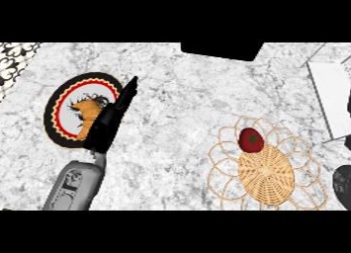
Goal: Pick the lemon from the placemat and place it in the tiered shelf
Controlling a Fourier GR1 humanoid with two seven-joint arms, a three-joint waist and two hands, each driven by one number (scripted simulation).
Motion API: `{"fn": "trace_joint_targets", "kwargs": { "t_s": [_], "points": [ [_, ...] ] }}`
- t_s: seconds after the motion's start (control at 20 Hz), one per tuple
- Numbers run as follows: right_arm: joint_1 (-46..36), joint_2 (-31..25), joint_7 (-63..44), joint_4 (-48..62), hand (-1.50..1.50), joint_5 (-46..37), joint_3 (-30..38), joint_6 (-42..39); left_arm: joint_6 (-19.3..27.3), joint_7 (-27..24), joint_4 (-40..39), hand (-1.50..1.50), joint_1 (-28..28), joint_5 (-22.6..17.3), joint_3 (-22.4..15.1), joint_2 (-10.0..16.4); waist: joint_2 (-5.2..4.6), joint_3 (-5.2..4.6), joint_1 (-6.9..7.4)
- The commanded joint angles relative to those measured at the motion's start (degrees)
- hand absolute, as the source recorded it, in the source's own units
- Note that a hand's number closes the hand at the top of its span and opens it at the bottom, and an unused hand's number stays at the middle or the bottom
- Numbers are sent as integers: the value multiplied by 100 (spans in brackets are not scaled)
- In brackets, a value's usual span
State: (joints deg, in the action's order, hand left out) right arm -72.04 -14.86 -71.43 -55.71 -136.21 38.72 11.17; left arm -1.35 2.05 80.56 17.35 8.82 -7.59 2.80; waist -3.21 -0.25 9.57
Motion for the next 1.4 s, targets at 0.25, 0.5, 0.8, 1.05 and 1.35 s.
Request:
{"fn": "trace_joint_targets", "kwargs": {
  "t_s": [0.25, 0.5, 0.8, 1.05, 1.35],
  "points": [
    [-568, 134, -1379, 416, 150, -1062, 428, -449, 6, -52, 42, 0, -167, -12, 61, 64, 66, 11, -126],
    [-578, 110, -1379, 779, 150, -1536, 619, -614, 105, -126, -56, 0, -174, 0, 117, 11, 43, 13, -236],
    [-425, -201, -1277, 1188, 150, -1781, 945, -531, -5, -43, 74, 0, -141, -135, 286, 168, 59, 24, -296],
    [-363, -460, -1007, 1484, 150, -1695, 1097, 84, 90, 61, 133, 0, -249, -28, 178, 86, 85, 37, -374],
    [-240, -205, -969, 836, 150, -1524, 907, 1323, 34, 68, 22, 0, -123, -133, 328, 149, 123, 43, -493]
  ]
}}
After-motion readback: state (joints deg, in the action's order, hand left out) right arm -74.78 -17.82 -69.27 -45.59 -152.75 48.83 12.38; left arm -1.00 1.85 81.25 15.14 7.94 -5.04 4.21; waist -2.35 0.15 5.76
